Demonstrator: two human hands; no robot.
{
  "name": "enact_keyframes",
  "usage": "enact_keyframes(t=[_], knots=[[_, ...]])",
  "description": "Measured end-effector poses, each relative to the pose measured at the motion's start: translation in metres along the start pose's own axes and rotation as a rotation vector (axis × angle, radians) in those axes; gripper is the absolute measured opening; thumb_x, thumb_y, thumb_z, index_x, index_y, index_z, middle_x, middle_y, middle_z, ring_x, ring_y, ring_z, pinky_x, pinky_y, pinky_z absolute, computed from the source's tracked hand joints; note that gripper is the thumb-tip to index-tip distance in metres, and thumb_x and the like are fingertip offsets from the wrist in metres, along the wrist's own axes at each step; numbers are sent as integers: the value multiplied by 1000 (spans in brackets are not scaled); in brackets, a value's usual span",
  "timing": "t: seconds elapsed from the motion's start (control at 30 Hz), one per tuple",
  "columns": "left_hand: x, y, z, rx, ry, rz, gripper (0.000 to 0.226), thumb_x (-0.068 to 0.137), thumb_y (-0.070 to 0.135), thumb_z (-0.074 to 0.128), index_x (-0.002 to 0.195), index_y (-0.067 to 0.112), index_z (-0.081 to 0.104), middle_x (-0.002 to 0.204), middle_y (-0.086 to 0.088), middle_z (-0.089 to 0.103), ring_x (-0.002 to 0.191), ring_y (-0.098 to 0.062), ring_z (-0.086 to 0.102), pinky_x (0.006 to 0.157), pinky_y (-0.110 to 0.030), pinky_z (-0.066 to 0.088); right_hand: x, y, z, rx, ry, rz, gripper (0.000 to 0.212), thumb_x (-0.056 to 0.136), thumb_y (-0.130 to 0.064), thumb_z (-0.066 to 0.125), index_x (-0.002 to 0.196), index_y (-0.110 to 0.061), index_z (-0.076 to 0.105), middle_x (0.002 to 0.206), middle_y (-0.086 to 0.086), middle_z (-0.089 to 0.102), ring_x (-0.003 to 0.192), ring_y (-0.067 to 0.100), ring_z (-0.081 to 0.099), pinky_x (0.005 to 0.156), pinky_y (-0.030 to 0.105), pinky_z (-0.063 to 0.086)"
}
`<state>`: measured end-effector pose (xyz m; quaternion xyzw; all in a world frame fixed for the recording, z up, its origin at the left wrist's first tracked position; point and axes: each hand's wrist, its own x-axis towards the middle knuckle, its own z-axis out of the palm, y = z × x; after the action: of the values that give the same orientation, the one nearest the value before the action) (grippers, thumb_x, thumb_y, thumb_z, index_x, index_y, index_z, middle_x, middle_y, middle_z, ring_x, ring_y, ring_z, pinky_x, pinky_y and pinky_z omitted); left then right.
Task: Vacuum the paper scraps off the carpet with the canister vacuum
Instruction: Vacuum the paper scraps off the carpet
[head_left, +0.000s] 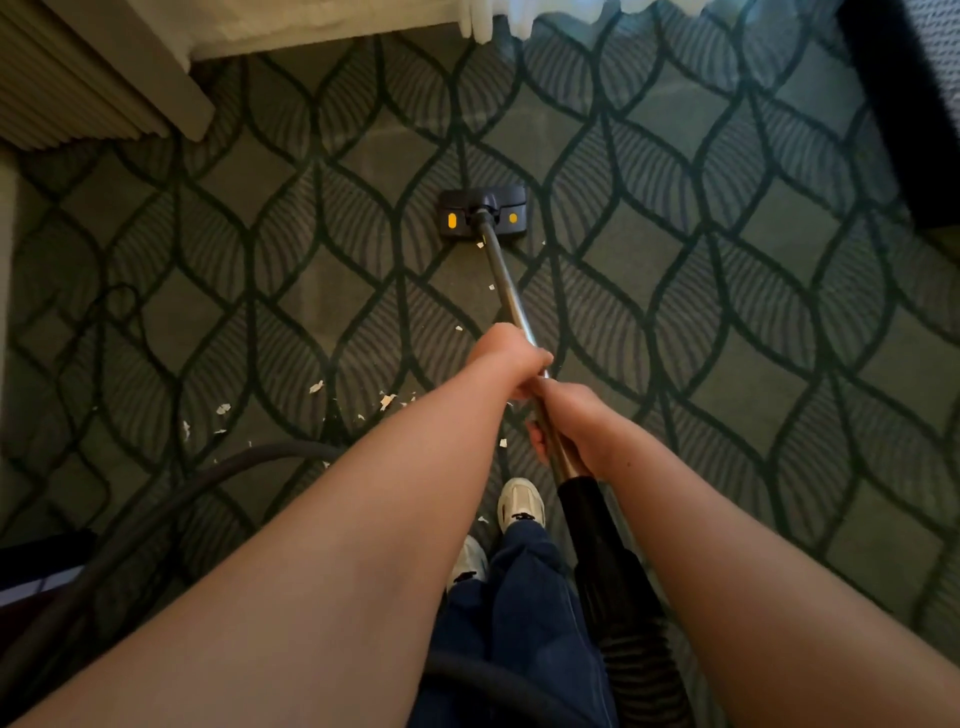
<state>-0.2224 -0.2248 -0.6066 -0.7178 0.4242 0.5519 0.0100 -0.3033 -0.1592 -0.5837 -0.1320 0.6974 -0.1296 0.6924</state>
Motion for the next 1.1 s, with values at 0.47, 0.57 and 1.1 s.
enact_keyframes(t=[0.47, 0.57, 1.1], knots=[[-70, -49, 29, 37, -136, -41, 14, 87, 12, 70, 95, 1, 65, 92, -17, 70, 81, -29, 72, 69, -45, 62, -70, 74, 5, -122, 47, 60, 37, 105, -40, 40, 116, -10, 58, 47, 3, 52, 41, 17, 49, 43, 27, 44], [-86, -50, 31, 30, -131, -37, 15, 87, 11, 70, 96, 1, 65, 93, -18, 70, 81, -30, 71, 69, -45, 62, -81, 77, 4, -134, 45, 76, 40, 105, -39, 39, 120, -8, 59, 46, 4, 51, 39, 17, 48, 40, 25, 43], [-148, -62, 74, 129, -72, -71, 9, 85, 10, 66, 89, 4, 62, 89, -16, 69, 74, -29, 72, 62, -44, 63, -111, 134, -19, -111, 13, 180, 42, 102, -46, 41, 118, -10, 56, 55, 5, 51, 42, 15, 48, 40, 23, 42]])
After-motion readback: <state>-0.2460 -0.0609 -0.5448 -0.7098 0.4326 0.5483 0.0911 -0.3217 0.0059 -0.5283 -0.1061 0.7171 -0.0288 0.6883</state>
